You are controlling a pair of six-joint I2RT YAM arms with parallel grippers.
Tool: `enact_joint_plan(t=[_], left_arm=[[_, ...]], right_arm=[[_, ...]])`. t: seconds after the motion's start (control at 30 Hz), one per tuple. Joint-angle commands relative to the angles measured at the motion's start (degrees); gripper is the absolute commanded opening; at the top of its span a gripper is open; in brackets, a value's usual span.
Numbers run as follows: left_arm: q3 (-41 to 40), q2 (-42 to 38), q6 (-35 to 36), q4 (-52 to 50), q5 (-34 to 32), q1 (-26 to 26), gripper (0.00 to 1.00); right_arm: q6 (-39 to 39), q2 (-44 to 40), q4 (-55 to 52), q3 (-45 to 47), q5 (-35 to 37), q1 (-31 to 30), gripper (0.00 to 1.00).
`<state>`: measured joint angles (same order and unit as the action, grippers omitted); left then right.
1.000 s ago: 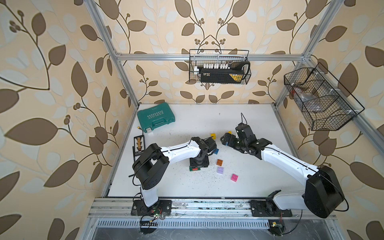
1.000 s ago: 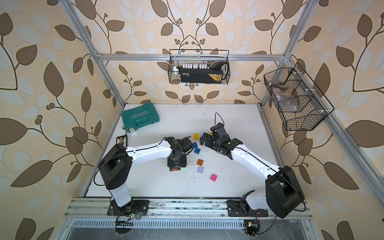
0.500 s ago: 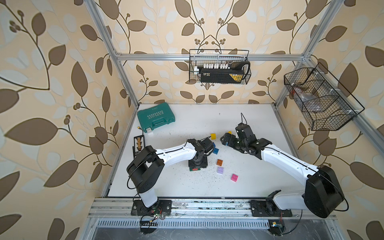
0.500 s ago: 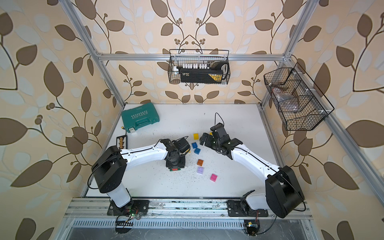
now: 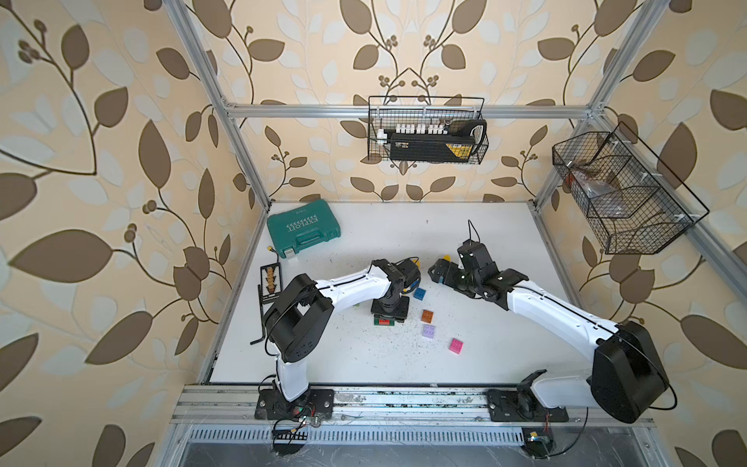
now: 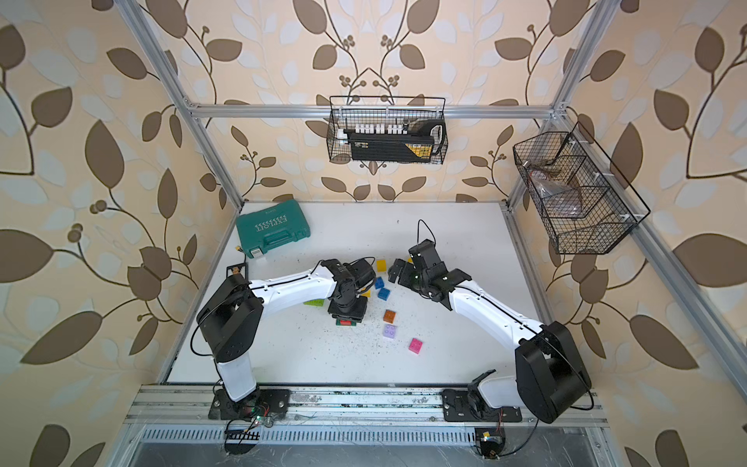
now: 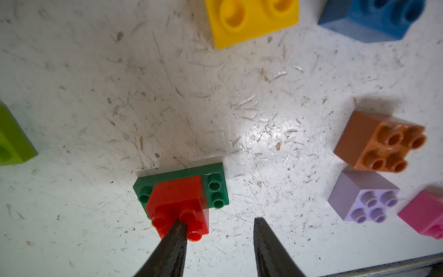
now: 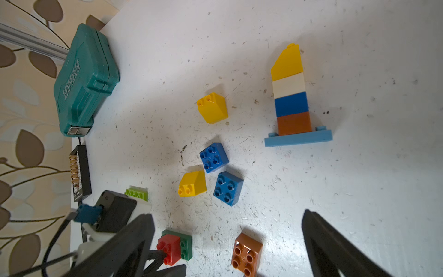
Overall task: Assemble the number 1 with lego
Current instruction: Move the lego brick at the center of the board, then pick up the lego brick from the center of the board.
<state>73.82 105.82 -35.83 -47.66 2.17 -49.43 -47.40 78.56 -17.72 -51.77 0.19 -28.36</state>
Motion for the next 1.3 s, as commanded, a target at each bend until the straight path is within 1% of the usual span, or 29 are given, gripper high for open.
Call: enact_joint_plan(t=[0.0,0.13,0.23,0.43,0.57,0.63,0.7,0.73,0.77,0.8,0.83,0.87,0.93,1.0,1.07,1.13,1.2,1.27], left_arm=[[0.38,4.13,3.75,7.36,1.67,0.57,0.48],[1.48,3.08,2.65,5.34,0.78,0.62,0.48],[2.21,0.63,1.34,4.05,0.15,0.56,0.50],[6.53,-5.11,-1.70,-0.94,-1.20,0.56,0.55],[6.79,-11.06,-6.40,-4.02,-2.15,0.52,0.58],[4.56,-15.55,-9.14,-4.58,-2.47,0.47,0.60],[0.96,-21.45,-12.28,-5.33,-3.46,0.47,0.67],[-0.81,-24.61,-13.09,-5.42,-3.64,0.47,0.68],[-2.64,-27.98,-14.09,-5.78,-4.30,0.47,0.74],[-4.40,-30.81,-15.17,-6.56,-5.38,0.47,0.83],[-5.79,-33.41,-15.71,-7.07,-6.08,0.47,0.95],[-7.45,-36.19,-16.15,-7.42,-6.84,0.47,0.99],[-10.80,-40.98,-16.55,-7.61,-8.04,0.52,0.99],[-15.21,-45.26,-19.94,-6.67,-9.95,0.47,0.99],[-20.06,-48.48,-21.42,-3.84,-11.17,0.49,0.99],[-25.47,-50.89,-20.08,2.33,-9.91,0.47,0.99],[-30.00,-51.85,-19.37,7.84,-8.86,0.47,0.99],[-30.62,-50.92,-19.34,9.07,-7.76,1.18,0.99]], right_arm=[[-0.44,0.71,0.07,-0.91,0.20,0.16,1.00],[-0.44,0.61,-0.03,-0.88,0.30,0.21,0.99],[-0.50,0.62,0.02,-0.96,0.34,0.21,1.00],[-0.93,0.20,-1.18,-0.97,1.16,0.23,0.99],[-1.64,-0.66,-3.73,-1.14,3.03,0.23,0.99],[-1.95,-1.12,-4.95,-1.23,3.57,0.23,0.99],[-2.09,-1.40,-6.44,-1.56,3.90,0.21,0.98],[-2.09,-1.40,-7.13,-1.66,4.07,0.14,0.98],[-2.09,-1.33,-8.13,-1.75,4.36,0.21,0.97],[-3.77,-1.18,-9.20,-1.84,4.49,0.08,0.97],[-4.30,-0.97,-10.15,-1.85,4.35,0.10,0.96],[-4.46,-0.71,-10.47,-1.74,3.35,0.12,0.89],[-4.78,-0.20,-11.66,-1.61,1.68,-0.47,0.82],[-6.07,0.17,-14.10,-1.58,2.62,-2.74,0.79],[-7.65,0.15,-16.82,-1.79,5.26,-6.25,0.78],[-9.64,0.66,-18.73,-2.31,7.41,-9.54,0.78],[-11.24,2.88,-20.68,-3.86,6.77,-10.66,0.78],[-12.22,5.46,-22.85,-6.03,6.35,-11.20,0.79]])
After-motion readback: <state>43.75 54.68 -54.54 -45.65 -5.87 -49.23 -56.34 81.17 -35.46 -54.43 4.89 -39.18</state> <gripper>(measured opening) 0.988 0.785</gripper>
